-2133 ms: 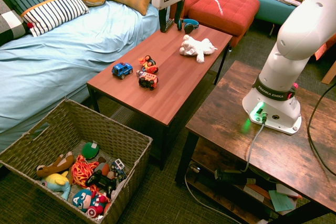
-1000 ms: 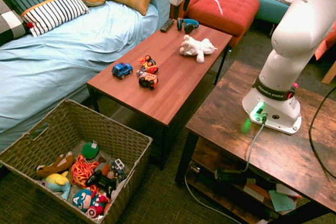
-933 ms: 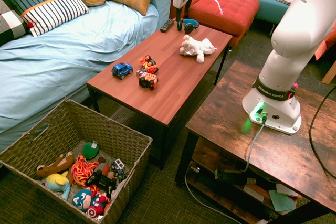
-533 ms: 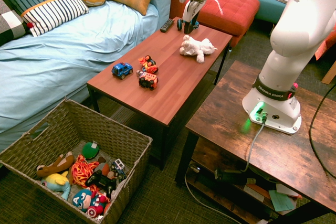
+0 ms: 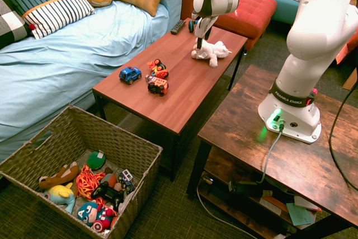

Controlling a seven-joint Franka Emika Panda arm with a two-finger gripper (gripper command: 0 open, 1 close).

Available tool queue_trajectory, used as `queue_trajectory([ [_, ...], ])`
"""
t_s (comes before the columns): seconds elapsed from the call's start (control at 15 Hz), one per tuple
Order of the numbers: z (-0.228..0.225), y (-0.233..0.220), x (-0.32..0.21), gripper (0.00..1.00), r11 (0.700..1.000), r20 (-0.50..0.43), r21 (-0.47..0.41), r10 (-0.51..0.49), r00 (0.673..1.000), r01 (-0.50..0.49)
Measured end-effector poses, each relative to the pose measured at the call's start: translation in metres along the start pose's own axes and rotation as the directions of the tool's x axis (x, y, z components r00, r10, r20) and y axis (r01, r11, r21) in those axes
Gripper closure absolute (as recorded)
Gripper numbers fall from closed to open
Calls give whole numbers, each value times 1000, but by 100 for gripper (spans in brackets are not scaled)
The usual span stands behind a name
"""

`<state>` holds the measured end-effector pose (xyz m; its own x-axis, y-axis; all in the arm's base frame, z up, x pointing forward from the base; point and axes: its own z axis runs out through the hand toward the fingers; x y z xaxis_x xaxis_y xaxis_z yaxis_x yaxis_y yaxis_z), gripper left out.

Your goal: Put the stuffed toy in the basket

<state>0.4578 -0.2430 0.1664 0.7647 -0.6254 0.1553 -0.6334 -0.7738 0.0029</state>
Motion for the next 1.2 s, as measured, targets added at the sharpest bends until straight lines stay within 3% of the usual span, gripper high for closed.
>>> queue_trajectory([
  [0.47,29,-7,-5,0,1000,14,-10,-19,1000,19],
  [0.53,30,-9,-5,100,1000,14,-8,-22,1000,22],
  [1.2,43,-12,4,100,1000,15,-8,-8,1000,8],
])
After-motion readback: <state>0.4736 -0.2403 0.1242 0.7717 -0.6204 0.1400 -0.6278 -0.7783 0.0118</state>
